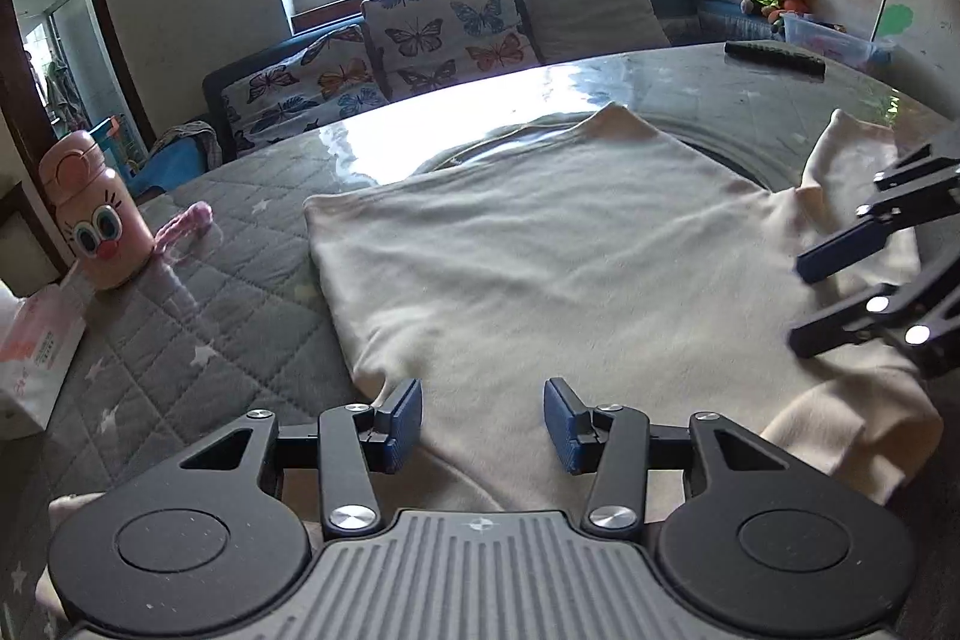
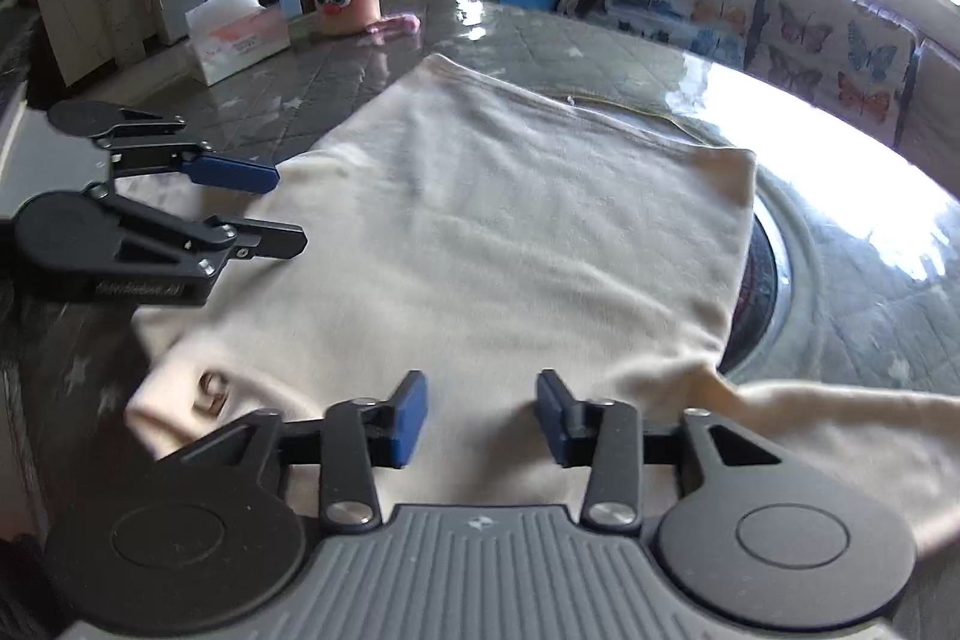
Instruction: Fold clothes
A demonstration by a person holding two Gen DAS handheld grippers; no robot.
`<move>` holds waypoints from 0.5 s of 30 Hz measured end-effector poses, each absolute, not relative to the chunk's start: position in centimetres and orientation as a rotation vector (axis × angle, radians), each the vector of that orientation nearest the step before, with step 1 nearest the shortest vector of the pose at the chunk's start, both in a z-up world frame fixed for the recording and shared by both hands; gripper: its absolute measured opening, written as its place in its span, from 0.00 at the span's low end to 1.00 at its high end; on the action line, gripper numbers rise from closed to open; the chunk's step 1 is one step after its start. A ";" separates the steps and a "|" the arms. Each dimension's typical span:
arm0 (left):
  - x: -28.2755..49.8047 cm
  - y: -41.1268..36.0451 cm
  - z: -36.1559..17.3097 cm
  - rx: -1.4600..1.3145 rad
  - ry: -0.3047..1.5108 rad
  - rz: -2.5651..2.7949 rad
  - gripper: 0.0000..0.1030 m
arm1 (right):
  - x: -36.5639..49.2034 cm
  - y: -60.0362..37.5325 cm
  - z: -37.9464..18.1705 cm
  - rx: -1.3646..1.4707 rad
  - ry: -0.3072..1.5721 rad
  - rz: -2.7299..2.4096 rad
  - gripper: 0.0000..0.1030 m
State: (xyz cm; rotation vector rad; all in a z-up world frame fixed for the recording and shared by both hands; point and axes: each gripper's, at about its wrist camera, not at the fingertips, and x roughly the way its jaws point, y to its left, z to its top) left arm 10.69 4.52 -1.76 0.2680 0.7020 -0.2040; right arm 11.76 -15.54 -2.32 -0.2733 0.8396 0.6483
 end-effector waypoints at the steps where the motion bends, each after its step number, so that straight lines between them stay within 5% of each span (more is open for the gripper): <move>1: 10.6 4.6 -1.6 0.266 0.701 -0.201 0.47 | 11.2 -15.8 -2.2 -0.273 0.834 0.645 0.44; 15: 10.7 -1.4 0.1 0.224 0.650 -0.337 0.50 | 9.3 -22.5 -0.1 -0.070 0.785 0.551 0.48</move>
